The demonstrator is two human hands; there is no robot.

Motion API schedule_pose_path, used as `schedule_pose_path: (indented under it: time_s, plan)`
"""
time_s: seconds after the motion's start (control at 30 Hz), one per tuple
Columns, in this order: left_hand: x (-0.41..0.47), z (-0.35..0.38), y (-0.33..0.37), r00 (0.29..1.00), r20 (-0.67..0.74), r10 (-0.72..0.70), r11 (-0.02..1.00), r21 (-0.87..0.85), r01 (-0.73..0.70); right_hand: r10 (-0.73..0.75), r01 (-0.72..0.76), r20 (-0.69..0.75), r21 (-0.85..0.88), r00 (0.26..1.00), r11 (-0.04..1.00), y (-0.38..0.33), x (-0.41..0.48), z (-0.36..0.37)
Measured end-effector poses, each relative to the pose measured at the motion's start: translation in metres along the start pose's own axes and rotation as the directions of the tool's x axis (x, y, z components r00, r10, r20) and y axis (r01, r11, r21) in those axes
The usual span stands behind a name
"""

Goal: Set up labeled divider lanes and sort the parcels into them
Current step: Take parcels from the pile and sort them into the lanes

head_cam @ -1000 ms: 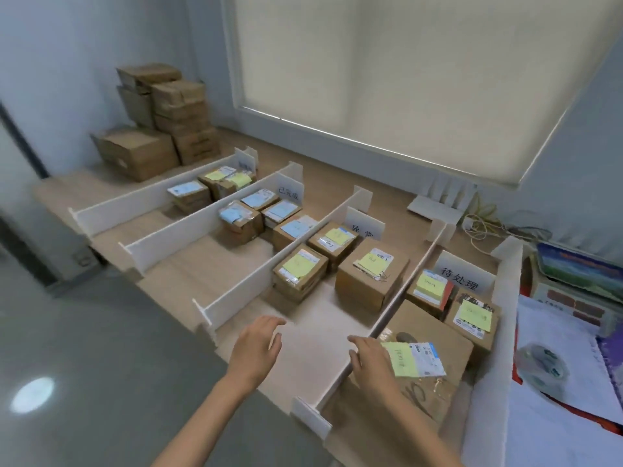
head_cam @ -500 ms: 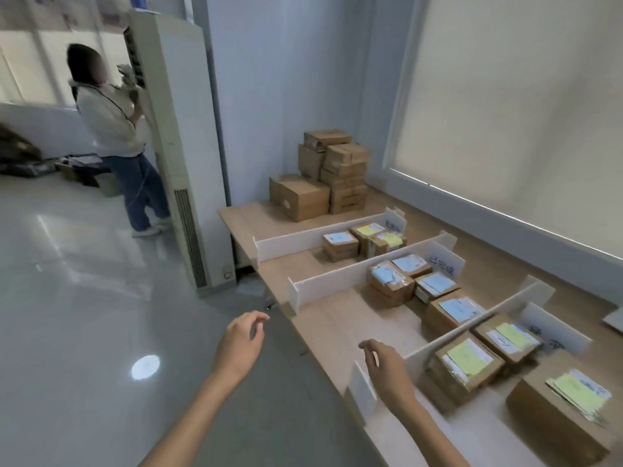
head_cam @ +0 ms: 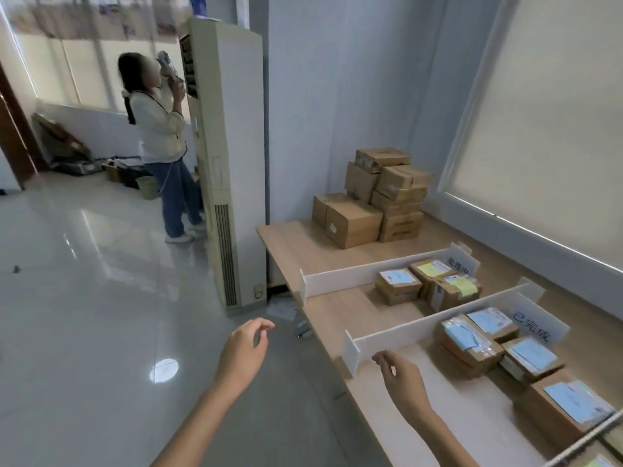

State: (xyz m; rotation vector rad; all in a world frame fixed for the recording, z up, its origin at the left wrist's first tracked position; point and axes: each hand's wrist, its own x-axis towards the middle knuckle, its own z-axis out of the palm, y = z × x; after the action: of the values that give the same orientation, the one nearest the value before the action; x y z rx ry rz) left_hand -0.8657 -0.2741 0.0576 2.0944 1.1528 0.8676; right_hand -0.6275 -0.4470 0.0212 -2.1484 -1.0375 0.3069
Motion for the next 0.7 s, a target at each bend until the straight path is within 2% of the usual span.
schedule_pose_path:
  time_s: [0.2,0.37,0.53,0.63,0.7]
  plan:
    - [0.119,0.013,-0.004,0.998,-0.028,0.052,0.998,-0.032,-0.052,-0.048,0.047,0.009,0.038,0.999,0.998,-0.031,0.12,0.03]
    - [0.233,0.022,-0.006,0.996,0.001,0.09,0.995,-0.045,-0.09,-0.058,0.067,-0.084,0.107,0.995,0.992,-0.048,0.225,0.039]
    - [0.332,0.029,-0.012,0.995,-0.02,0.097,0.993,-0.059,-0.098,-0.049,0.059,-0.087,0.112,0.995,0.992,-0.066,0.311,0.041]
    - [0.388,0.038,-0.026,0.996,-0.006,0.092,0.992,-0.089,-0.092,-0.032,0.036,-0.05,0.096,0.998,0.995,-0.078,0.361,0.047]
    - [0.428,0.046,-0.038,0.995,0.024,0.093,0.989,-0.115,-0.09,-0.051,0.056,-0.075,0.065,0.996,0.996,-0.088,0.398,0.051]
